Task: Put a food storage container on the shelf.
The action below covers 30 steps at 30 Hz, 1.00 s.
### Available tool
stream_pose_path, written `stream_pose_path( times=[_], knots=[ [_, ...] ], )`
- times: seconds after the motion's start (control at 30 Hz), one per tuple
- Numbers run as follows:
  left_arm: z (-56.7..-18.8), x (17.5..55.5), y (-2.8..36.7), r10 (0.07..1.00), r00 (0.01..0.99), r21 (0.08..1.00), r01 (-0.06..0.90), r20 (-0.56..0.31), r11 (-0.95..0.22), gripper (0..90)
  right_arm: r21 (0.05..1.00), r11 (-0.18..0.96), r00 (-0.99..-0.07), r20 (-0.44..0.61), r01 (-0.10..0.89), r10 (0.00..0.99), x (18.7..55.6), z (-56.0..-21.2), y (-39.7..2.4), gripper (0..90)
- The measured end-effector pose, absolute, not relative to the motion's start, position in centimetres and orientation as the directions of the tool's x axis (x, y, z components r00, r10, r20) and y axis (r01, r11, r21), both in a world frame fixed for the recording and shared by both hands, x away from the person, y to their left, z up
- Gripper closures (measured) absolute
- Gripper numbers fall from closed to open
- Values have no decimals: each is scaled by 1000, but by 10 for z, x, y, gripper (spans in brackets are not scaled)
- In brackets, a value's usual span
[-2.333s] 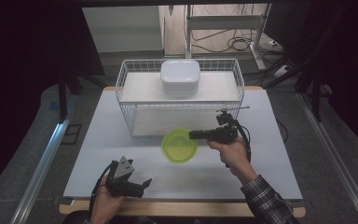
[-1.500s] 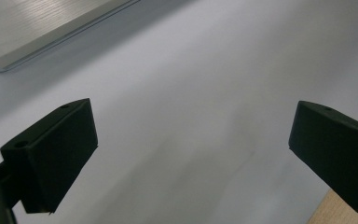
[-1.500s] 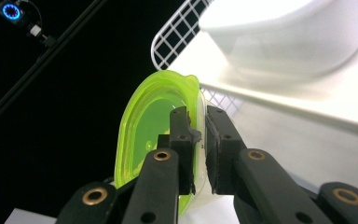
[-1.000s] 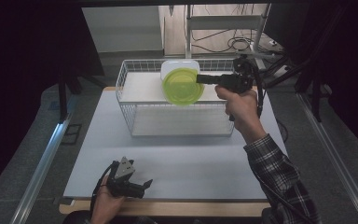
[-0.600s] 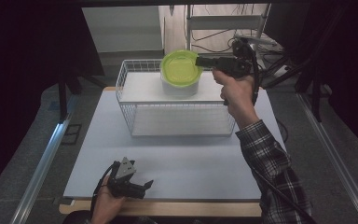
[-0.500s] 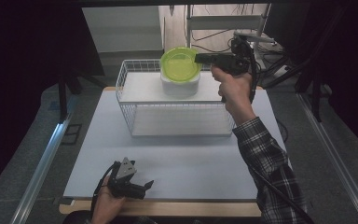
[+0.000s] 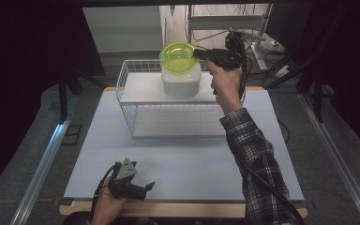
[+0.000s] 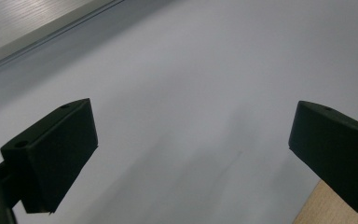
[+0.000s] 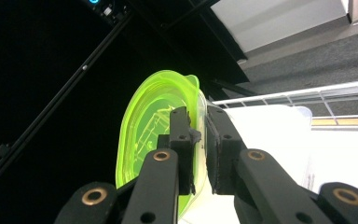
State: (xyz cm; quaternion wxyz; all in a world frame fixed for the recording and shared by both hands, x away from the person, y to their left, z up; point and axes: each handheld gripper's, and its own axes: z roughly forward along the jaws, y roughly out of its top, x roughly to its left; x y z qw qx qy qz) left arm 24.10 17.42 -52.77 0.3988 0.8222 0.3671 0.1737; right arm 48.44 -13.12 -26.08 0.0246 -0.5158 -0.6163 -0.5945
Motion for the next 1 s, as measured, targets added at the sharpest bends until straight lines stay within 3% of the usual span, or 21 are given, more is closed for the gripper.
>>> stream_pose_path(
  times=[0.3,0.4,0.7,1.0],
  knots=[
    [-528,241,173,737,676,781,461,-2,-421,8,707,-267,-440,644,654,626,489,-263,-128,804],
    [-528,241,173,735,679,779,462,-3,-424,8,712,-262,-424,628,651,652,491,-264,-127,741],
    [-529,241,172,731,682,776,464,-4,-428,9,708,-267,-420,633,654,650,495,-269,-128,743],
    [-529,241,172,732,682,775,464,-3,-429,9,722,-239,-442,614,650,654,498,-269,-128,644]
  ],
)
